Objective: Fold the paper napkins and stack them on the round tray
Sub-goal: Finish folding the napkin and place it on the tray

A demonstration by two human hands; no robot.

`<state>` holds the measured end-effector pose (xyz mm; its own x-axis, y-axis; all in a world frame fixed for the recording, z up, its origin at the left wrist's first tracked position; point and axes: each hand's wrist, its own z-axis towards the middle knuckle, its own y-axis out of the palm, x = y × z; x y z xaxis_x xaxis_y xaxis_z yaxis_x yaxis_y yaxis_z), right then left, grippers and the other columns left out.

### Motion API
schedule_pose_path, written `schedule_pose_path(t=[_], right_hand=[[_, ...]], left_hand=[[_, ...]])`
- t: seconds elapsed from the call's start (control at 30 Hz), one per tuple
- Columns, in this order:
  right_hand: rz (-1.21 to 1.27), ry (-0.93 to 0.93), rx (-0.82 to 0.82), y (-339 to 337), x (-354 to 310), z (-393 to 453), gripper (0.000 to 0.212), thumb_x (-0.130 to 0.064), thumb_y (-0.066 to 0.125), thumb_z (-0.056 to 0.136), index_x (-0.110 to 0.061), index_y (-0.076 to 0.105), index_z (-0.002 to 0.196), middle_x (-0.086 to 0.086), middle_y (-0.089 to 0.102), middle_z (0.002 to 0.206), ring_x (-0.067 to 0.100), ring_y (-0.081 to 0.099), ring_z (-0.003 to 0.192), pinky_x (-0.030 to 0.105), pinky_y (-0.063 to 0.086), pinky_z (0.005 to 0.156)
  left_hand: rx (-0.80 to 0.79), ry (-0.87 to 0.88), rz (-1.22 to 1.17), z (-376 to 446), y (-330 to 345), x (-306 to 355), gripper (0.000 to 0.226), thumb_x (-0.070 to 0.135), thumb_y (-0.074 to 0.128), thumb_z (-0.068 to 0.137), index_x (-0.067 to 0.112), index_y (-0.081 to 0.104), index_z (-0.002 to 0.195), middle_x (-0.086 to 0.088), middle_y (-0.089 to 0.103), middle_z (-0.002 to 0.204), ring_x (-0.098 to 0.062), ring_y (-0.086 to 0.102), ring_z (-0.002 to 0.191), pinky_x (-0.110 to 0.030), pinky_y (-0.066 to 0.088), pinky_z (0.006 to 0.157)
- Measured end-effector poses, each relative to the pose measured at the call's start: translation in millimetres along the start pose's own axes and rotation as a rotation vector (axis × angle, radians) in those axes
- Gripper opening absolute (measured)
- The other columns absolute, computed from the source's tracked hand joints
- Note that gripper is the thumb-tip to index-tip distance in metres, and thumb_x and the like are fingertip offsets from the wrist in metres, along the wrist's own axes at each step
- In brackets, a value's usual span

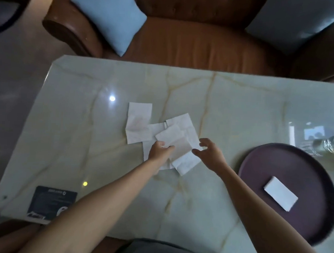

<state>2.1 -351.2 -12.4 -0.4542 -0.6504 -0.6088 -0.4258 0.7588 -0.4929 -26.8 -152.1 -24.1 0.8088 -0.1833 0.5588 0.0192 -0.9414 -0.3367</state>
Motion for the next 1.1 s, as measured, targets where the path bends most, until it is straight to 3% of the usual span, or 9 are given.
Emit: schedule_pose_path(t=[0.1,0.2,0.4,0.57,0.7,0.83,0.97,1.03,1.1], right_hand=[[-0.008,0.037,-0.024,17.1,-1.4,4.1,0.059,-0.027,0.077,0.091,-0.014,0.054,0.144,0.005,0.063,0.137,0.017,0.058,0.102,0.027,0.041,0.078],[-0.003,0.074,-0.031,29.6,-3.4,8.5,0.056,-0.024,0.076,0.091,-0.009,0.056,0.142,0.008,0.066,0.132,0.026,0.063,0.112,0.029,0.045,0.084],[0.144,0.204,-0.016,42.0,-2.9,13.4,0.044,-0.025,0.077,0.09,-0.005,0.065,0.127,0.013,0.071,0.115,0.024,0.063,0.096,0.03,0.045,0.078],[0.262,0.236,-0.016,41.4,-1.8,4.8,0.028,-0.023,0.077,0.09,0.004,0.07,0.092,0.008,0.057,0.083,0.015,0.047,0.066,0.027,0.032,0.055],[0.287,0.16,-0.033,33.3,-3.6,-4.1,0.04,-0.021,0.077,0.088,-0.016,0.045,0.064,0.0,0.036,0.067,0.014,0.03,0.06,0.027,0.02,0.052],[0.328,0.036,-0.051,19.9,-16.3,-20.1,0.043,-0.03,0.077,0.088,-0.019,0.043,0.064,-0.002,0.033,0.066,0.011,0.028,0.059,0.03,0.019,0.056],[0.46,-0.087,0.009,6.1,-32.7,-35.3,0.046,-0.035,0.07,0.096,0.008,0.061,0.083,0.005,0.049,0.076,0.014,0.042,0.072,0.035,0.029,0.067],[0.505,-0.135,0.034,0.1,-42.1,-42.5,0.037,-0.032,0.068,0.098,0.003,0.068,0.086,0.002,0.056,0.076,0.015,0.048,0.074,0.034,0.034,0.07],[0.543,-0.165,0.035,-4.1,-49.5,-48.8,0.027,-0.03,0.068,0.097,-0.007,0.072,0.083,-0.005,0.06,0.073,0.012,0.053,0.072,0.031,0.039,0.07]], left_hand=[[-0.03,-0.059,-0.086,6.9,-2.8,-16.3,0.041,0.035,0.074,0.086,0.012,0.058,0.116,-0.013,0.065,0.108,-0.028,0.066,0.094,-0.032,0.048,0.076],[-0.083,-0.108,-0.149,11.8,-3.3,-24.2,0.027,0.03,0.075,0.087,0.018,0.051,0.086,-0.007,0.056,0.086,-0.02,0.054,0.076,-0.031,0.05,0.068],[-0.195,-0.202,-0.273,17.4,-8.6,-18.4,0.016,0.023,0.073,0.087,0.016,0.06,0.081,-0.003,0.057,0.068,-0.016,0.05,0.056,-0.025,0.047,0.055],[-0.212,-0.235,-0.315,20.4,-11.9,-14.7,0.015,0.022,0.077,0.086,0.011,0.068,0.081,-0.006,0.064,0.073,-0.021,0.058,0.067,-0.032,0.048,0.07],[-0.253,-0.156,-0.335,13.9,-18.0,-9.9,0.013,0.023,0.073,0.091,0.011,0.069,0.088,-0.006,0.068,0.078,-0.019,0.063,0.069,-0.025,0.052,0.063],[-0.279,0.059,-0.279,0.9,-31.0,0.5,0.021,0.024,0.071,0.093,0.004,0.071,0.099,-0.013,0.064,0.09,-0.023,0.06,0.085,-0.033,0.05,0.081],[-0.28,0.188,-0.28,-15.6,-48.0,18.1,0.04,0.028,0.075,0.09,-0.011,0.069,0.098,-0.012,0.061,0.085,-0.021,0.057,0.081,-0.035,0.049,0.084],[-0.293,0.236,-0.3,-24.5,-55.3,26.9,0.047,0.03,0.074,0.09,-0.015,0.067,0.102,-0.015,0.065,0.087,-0.023,0.06,0.081,-0.036,0.05,0.084],[-0.325,0.258,-0.319,-35.7,-61.2,36.1,0.037,0.031,0.072,0.093,-0.005,0.075,0.103,-0.012,0.076,0.093,-0.022,0.07,0.083,-0.032,0.055,0.081]])
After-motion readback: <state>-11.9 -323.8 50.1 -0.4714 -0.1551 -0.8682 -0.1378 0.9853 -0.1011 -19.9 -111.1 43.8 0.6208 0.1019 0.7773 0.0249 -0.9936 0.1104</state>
